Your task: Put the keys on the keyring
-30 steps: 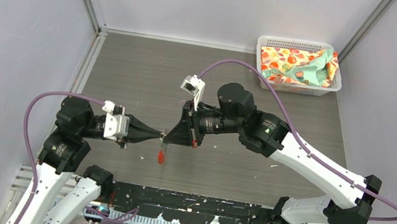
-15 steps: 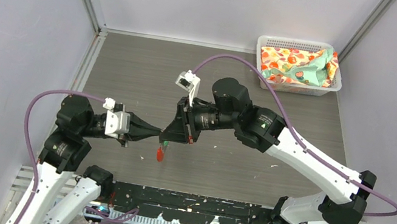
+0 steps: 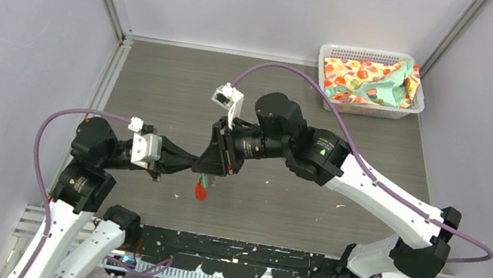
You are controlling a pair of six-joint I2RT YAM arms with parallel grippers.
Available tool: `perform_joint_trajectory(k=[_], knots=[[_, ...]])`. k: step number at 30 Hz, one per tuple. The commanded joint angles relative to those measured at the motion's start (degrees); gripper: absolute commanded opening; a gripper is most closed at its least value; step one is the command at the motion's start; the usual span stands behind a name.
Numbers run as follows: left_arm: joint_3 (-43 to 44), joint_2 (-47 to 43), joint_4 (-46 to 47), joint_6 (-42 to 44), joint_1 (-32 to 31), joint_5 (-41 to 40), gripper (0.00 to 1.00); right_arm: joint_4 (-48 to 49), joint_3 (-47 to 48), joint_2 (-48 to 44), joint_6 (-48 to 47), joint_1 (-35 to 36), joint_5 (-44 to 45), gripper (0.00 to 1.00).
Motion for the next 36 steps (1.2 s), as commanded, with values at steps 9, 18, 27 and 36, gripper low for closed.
perform_joint_trajectory(k=[9, 18, 27, 36], knots=[[-0.3, -1.5, 11.5, -7.9, -0.2, 0.7, 0.00, -8.7, 7.7, -2.9, -1.8, 0.2, 2.6, 0.32], [-0.1, -1.2, 16.9, -14.0, -0.2, 0.1, 0.00, -11.6, 11.8, -3.6, -2.5, 0.1, 0.8, 0.35], [1.5, 0.2, 24.3, -22.9, -0.2, -0.6, 0.00, -19.8, 18.8, -5.7, -9.3, -3.9, 2.5, 0.39], [4.2, 1.4, 31.0, -31.4, -0.2, -3.2, 0.00, -21.9, 22.0, -3.3, -17.8, -4.7, 1.6, 0.38]])
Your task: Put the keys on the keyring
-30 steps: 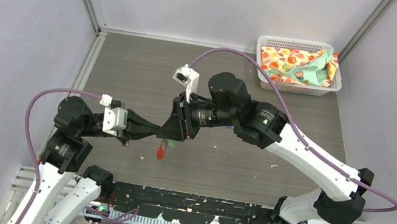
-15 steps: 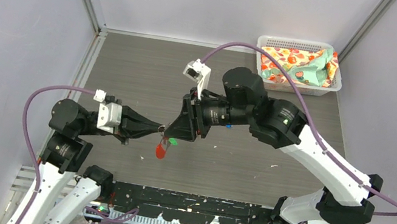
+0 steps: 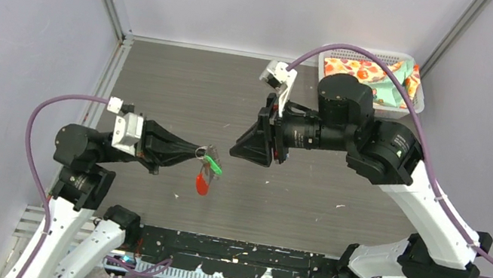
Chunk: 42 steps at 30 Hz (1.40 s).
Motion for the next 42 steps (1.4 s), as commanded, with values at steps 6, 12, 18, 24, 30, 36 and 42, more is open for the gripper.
perform_joint_trajectory(k=[6, 12, 18, 24, 30, 36, 42], knots=[[4.9, 1.0, 9.1, -8.3, -0.2, -3.4, 0.00, -1.1, 7.2, 4.9, -6.5, -0.1, -3.1, 0.37], [5.3, 1.3, 9.1, -8.7, -0.4, -2.9, 0.00, 1.7, 6.7, 5.3, -7.1, -0.2, -2.3, 0.37], [5.6, 1.5, 8.5, -8.7, -0.5, -2.9, 0.00, 5.1, 5.4, 5.0, -7.4, 0.5, -4.7, 0.38], [5.8, 1.9, 8.5, -9.0, -0.6, -3.2, 0.00, 6.9, 5.1, 5.4, -8.4, 1.7, -5.4, 0.38], [6.1, 2.0, 8.5, -9.2, -0.6, -3.0, 0.00, 6.7, 5.9, 6.7, -9.3, 2.4, -5.3, 0.37], [6.4, 1.9, 8.4, -9.6, -0.7, -2.9, 0.00, 5.8, 6.2, 7.0, -10.2, 2.6, -4.8, 0.35], [6.7, 1.8, 7.9, -9.6, -0.7, -2.8, 0.00, 6.4, 6.1, 7.2, -10.2, 3.1, -4.4, 0.34]])
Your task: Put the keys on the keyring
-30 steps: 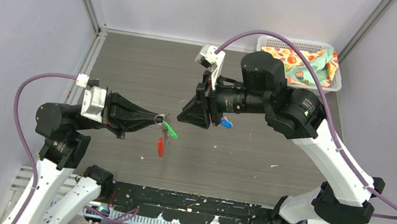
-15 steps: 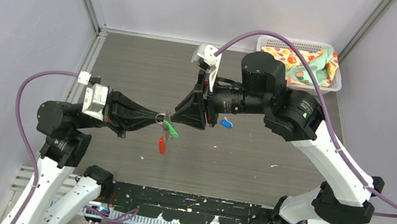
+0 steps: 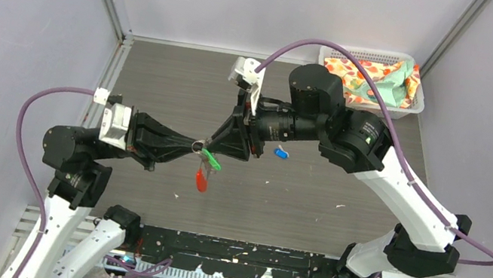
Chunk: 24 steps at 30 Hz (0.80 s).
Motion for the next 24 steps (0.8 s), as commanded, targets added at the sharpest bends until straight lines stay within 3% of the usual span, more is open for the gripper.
perform_joint_trajectory(k=[1, 24], knots=[[2.4, -0.1, 1.6, -0.8, -0.3, -1.0, 0.00, 2.6, 1.3, -0.4, -0.9, 0.8, 0.1, 0.34], [1.9, 0.1, 0.3, -0.9, -0.3, -0.1, 0.00, 4.9, 0.0, -2.3, -5.9, 4.4, 7.0, 0.30]])
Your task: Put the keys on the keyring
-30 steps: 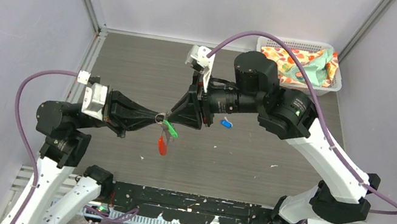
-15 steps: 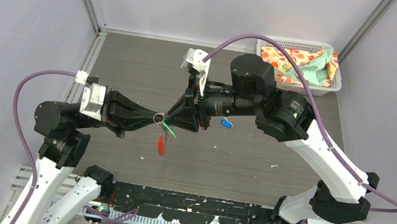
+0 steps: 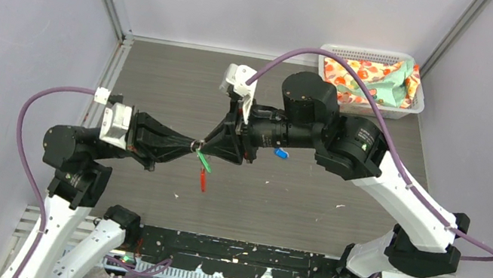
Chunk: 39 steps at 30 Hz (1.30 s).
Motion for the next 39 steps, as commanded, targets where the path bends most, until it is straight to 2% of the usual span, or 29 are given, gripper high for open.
perform_joint_trajectory(k=[1, 8, 14, 30, 33, 39], knots=[[1.6, 0.2, 0.7, -0.9, -0.3, -0.1, 0.00, 3.1, 0.2, -2.2, -2.4, 0.3, 1.4, 0.29], [1.6, 0.3, 0.6, -1.2, -0.3, 0.3, 0.00, 1.6, 1.2, -2.3, -4.5, 0.4, 2.7, 0.24], [1.7, 0.1, 0.6, -1.7, -0.3, 0.7, 0.00, 0.2, 1.9, -2.0, -6.2, 0.4, 4.0, 0.34], [1.8, 0.7, 0.4, -3.1, -0.4, 3.5, 0.00, -1.1, 1.9, -1.9, -12.5, 2.7, 4.0, 0.33], [1.9, 1.0, 0.5, -3.7, -0.4, 4.5, 0.00, -2.0, 1.9, -2.1, -14.3, 3.1, 3.2, 0.25], [2.2, 1.3, 0.6, -4.5, -0.6, 5.5, 0.00, -2.2, 0.5, -3.6, -16.5, 3.5, 0.6, 0.02]])
